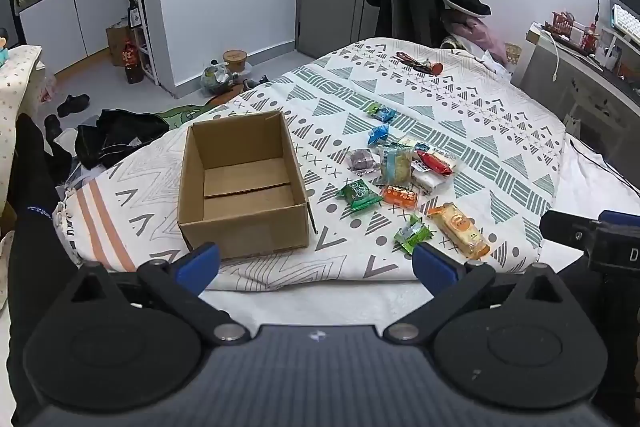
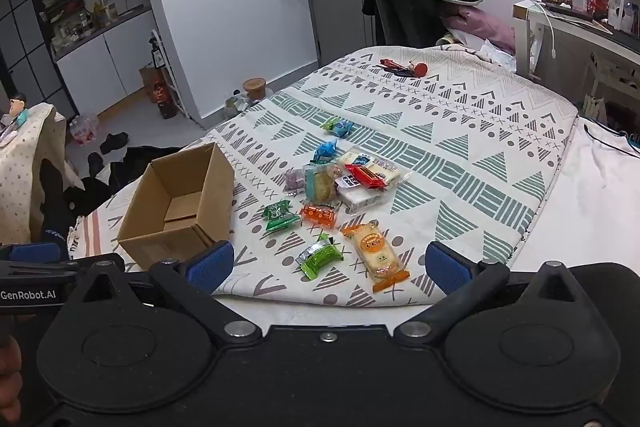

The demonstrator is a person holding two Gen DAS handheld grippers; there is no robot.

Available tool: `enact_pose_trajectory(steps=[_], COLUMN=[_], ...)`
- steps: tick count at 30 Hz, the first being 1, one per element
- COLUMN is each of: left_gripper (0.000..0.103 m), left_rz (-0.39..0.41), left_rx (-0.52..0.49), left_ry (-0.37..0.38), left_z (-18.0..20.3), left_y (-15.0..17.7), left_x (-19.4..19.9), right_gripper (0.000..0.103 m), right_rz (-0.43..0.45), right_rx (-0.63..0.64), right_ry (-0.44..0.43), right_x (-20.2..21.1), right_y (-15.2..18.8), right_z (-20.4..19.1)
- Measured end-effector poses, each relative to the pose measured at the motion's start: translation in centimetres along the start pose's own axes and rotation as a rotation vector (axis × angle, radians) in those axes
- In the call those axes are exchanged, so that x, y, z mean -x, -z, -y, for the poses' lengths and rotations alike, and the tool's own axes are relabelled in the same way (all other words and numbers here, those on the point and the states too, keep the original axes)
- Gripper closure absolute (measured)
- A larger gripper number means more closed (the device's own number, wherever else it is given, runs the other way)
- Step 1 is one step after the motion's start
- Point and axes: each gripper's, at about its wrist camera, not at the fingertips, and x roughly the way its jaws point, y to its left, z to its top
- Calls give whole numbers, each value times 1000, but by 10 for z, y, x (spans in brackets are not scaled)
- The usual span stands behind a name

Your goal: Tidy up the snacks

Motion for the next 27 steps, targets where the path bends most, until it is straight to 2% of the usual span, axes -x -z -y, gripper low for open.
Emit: enact_pose_trajectory(steps=[27], left_gripper=[1], left_rz=[19], left_rx=[3], left_ry=[11], left_z=[1], left_y=[-2], left_x=[5], right_gripper=[0], right_rz=[25], right_rx=[-3], right_ry=[0], right_x=[6], right_y=[1], right_z=[1])
